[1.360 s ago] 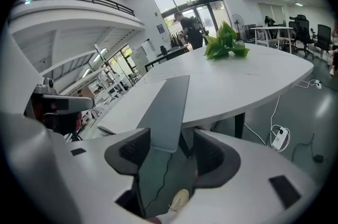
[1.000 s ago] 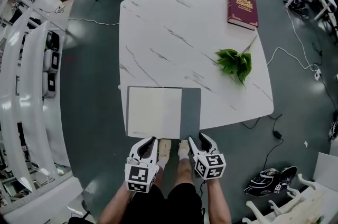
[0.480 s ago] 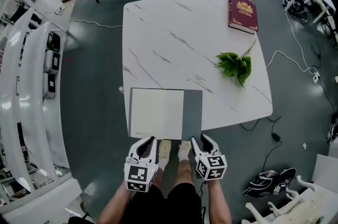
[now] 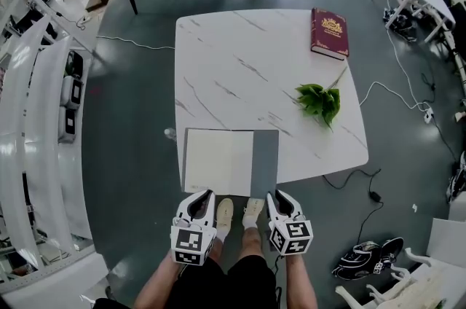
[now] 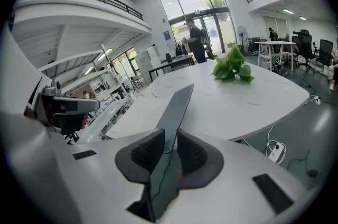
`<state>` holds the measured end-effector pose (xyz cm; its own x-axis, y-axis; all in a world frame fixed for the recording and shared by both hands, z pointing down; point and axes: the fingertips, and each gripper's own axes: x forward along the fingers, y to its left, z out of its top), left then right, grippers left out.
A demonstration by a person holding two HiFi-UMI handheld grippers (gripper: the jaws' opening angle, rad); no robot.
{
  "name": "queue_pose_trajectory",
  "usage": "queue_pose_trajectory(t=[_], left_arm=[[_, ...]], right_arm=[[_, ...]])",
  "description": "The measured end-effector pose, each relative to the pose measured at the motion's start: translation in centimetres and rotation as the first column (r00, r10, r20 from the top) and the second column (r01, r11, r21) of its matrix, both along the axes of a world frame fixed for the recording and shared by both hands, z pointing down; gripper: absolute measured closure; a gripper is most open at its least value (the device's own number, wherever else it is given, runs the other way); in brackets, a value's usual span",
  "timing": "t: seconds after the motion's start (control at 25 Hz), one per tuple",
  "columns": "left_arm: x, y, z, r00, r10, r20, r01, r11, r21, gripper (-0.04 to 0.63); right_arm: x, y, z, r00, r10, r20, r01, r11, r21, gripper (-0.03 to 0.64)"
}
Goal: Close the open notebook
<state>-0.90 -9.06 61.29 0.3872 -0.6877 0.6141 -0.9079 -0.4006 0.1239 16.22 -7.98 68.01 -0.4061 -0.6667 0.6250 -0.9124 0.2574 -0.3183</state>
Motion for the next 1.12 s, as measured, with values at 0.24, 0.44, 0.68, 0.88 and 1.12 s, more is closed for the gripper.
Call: queue_pose_trajectory(t=[0.24,0.44,0.68,0.88,1.12], left_arm=[[-1.1,0.5,-1.9,1.0,-0.01,-0.012,0.01,0.999,0.038,0.568],[-3.0,0.8,-4.0,0.999,-0.04,-0.008,0.041,0.996,0.075,0.568],[-4.7,1.7,-5.0,0.997,-0.069,-0.021,0.071,0.993,0.094,0.568],[-6.4,2.5,-5.7,0.995,-0.102,-0.021,0.104,0.989,0.106,0.568],[-8.8,3.7,-6.3,0.988,-0.154,-0.021,0.155,0.981,0.115,0.568]], right_arm=[[-1.6,0.1,-2.8,1.0,-0.023,-0.005,0.024,0.998,0.05,0.541],[-3.4,0.3,-4.9,0.999,-0.053,-0.011,0.054,0.995,0.084,0.548],[-5.6,0.2,-6.8,0.996,-0.093,-0.008,0.093,0.988,0.125,0.552],[-7.9,0.2,-8.4,0.991,-0.134,0.007,0.131,0.979,0.157,0.555],[-10.8,0.5,-9.7,0.98,-0.196,0.019,0.189,0.964,0.186,0.555]])
